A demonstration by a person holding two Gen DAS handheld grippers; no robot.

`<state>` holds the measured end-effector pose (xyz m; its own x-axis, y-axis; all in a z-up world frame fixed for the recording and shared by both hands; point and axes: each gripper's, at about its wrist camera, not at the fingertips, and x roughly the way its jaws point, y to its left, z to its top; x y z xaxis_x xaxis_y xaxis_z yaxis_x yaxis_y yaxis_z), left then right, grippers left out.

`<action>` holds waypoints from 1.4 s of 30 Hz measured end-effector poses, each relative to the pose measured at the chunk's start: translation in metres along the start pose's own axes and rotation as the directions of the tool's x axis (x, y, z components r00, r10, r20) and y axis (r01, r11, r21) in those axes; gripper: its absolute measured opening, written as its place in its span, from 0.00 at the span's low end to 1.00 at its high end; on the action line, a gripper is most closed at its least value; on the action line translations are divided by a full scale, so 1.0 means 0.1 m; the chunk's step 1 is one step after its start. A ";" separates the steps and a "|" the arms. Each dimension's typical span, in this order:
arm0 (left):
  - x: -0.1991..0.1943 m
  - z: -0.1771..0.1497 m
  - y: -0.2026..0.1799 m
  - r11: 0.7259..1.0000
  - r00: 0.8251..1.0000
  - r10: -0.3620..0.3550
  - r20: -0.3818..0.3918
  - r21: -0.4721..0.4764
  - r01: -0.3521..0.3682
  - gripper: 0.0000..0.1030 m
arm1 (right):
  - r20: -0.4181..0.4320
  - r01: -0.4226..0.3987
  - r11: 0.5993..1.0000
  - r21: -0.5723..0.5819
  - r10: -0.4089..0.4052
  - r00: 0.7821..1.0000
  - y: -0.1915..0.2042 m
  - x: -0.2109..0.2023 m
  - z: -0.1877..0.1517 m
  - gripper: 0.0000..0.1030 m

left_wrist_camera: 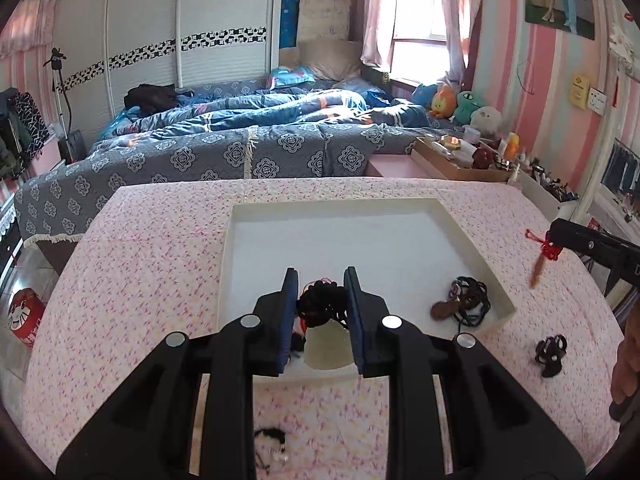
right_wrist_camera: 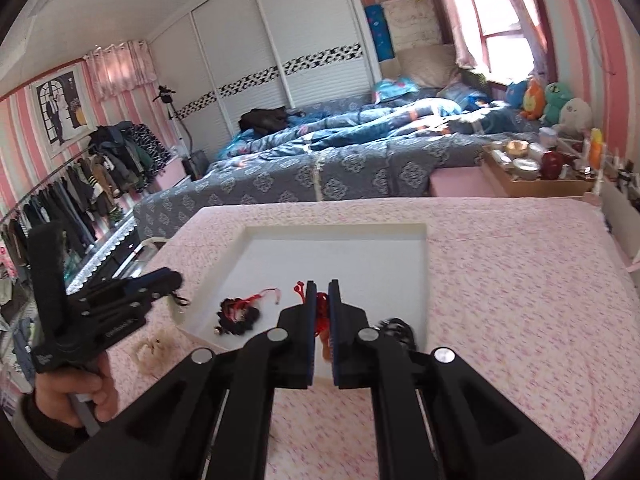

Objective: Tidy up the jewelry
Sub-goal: 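Lower both pieces into the white tray and open both grippers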

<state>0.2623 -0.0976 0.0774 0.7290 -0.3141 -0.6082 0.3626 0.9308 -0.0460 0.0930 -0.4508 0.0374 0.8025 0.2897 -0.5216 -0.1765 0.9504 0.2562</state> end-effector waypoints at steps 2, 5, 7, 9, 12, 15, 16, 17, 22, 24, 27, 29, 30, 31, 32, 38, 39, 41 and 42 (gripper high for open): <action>0.12 0.01 -0.02 1.000 1.000 0.015 -0.011 0.006 -0.015 0.21 | -0.021 -0.012 1.000 0.002 0.012 1.000 0.01 0.14 0.03 0.05; 0.33 -0.02 -0.07 0.999 0.999 0.035 -0.034 0.011 -0.034 0.21 | -0.046 -0.011 1.000 0.007 0.012 0.999 0.04 0.38 0.00 0.05; 0.49 -0.04 -0.08 1.000 0.998 0.023 -0.051 0.007 -0.023 0.21 | -0.074 -0.010 1.000 0.019 0.011 0.997 0.02 0.58 -0.04 0.05; 0.61 -0.08 -0.10 1.000 0.998 0.019 -0.060 0.011 -0.019 0.21 | -0.104 -0.013 0.999 0.037 0.017 0.994 -0.01 0.74 -0.09 0.05; 0.82 -0.13 -0.12 0.999 0.995 0.033 -0.093 0.014 -0.032 0.22 | -0.141 -0.005 0.999 0.054 0.012 0.990 -0.07 0.94 -0.13 0.05; 1.02 -0.18 -0.13 0.999 0.991 0.048 -0.123 0.028 -0.045 0.22 | -0.180 0.005 0.996 0.086 0.011 0.984 -0.18 1.15 -0.21 0.05; 1.07 -0.19 -0.12 0.998 0.990 0.055 -0.132 0.033 -0.051 0.22 | -0.189 0.009 0.996 0.091 0.009 0.982 -0.21 1.18 -0.23 0.05; 1.11 -0.20 -0.10 0.998 0.988 0.059 -0.141 0.035 -0.054 0.22 | -0.201 0.020 0.996 0.090 -0.002 0.980 -0.24 1.22 -0.25 0.05; 1.26 -0.24 -0.05 0.995 0.981 0.093 -0.170 0.045 -0.087 0.37 | -0.226 0.072 0.995 0.064 -0.056 0.972 -0.38 1.32 -0.29 0.06; 1.27 -0.26 -0.03 0.995 0.982 0.100 -0.160 0.040 -0.094 0.53 | -0.237 0.084 0.995 0.057 -0.068 0.969 -0.41 1.32 -0.30 0.08; 1.25 -0.26 -0.01 0.994 0.983 0.109 -0.148 0.027 -0.106 0.74 | -0.245 0.096 0.994 0.059 -0.079 0.966 -0.46 1.32 -0.34 0.09; 1.19 -0.23 -0.01 0.996 0.986 0.092 -0.138 0.009 -0.092 0.75 | -0.222 0.094 0.993 0.069 -0.076 0.972 -0.48 1.24 -0.33 0.09; 1.16 -0.20 0.00 0.997 0.987 0.079 -0.137 -0.002 -0.080 0.78 | -0.218 0.099 0.993 0.065 -0.083 0.972 -0.49 1.22 -0.32 0.10; 1.13 -0.17 0.00 0.997 0.989 0.074 -0.132 -0.008 -0.075 0.79 | -0.210 0.101 0.993 0.065 -0.085 0.974 -0.49 1.18 -0.30 0.26; 1.06 -0.13 0.00 0.997 0.990 0.074 -0.116 -0.008 -0.075 0.79 | -0.203 0.100 0.993 0.066 -0.085 0.976 -0.50 1.14 -0.28 0.37; 0.53 0.02 0.19 0.997 0.997 0.073 -0.032 0.009 -0.073 0.79 | -0.088 0.128 0.992 0.018 -0.126 0.988 -0.50 0.58 -0.16 0.52; 0.43 0.00 0.25 0.997 0.997 0.080 -0.018 0.015 -0.080 0.81 | -0.074 0.133 0.991 0.007 -0.132 0.988 -0.50 0.50 -0.15 0.52; 0.16 -0.11 0.43 0.994 0.994 0.109 0.017 0.022 -0.110 0.85 | -0.023 0.156 0.988 -0.016 -0.156 0.987 -0.52 0.18 -0.23 0.52; 0.04 -0.17 0.51 0.991 0.991 0.128 0.030 0.021 -0.129 0.85 | 0.002 0.167 0.986 -0.022 -0.167 0.986 -0.55 0.01 -0.30 0.52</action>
<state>0.2740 -0.0488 0.0591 0.7866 -0.1979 -0.5849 0.2781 0.9593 0.0494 0.0864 -0.4987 -0.0020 0.8220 0.1262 -0.5553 -0.0522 0.9877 0.1472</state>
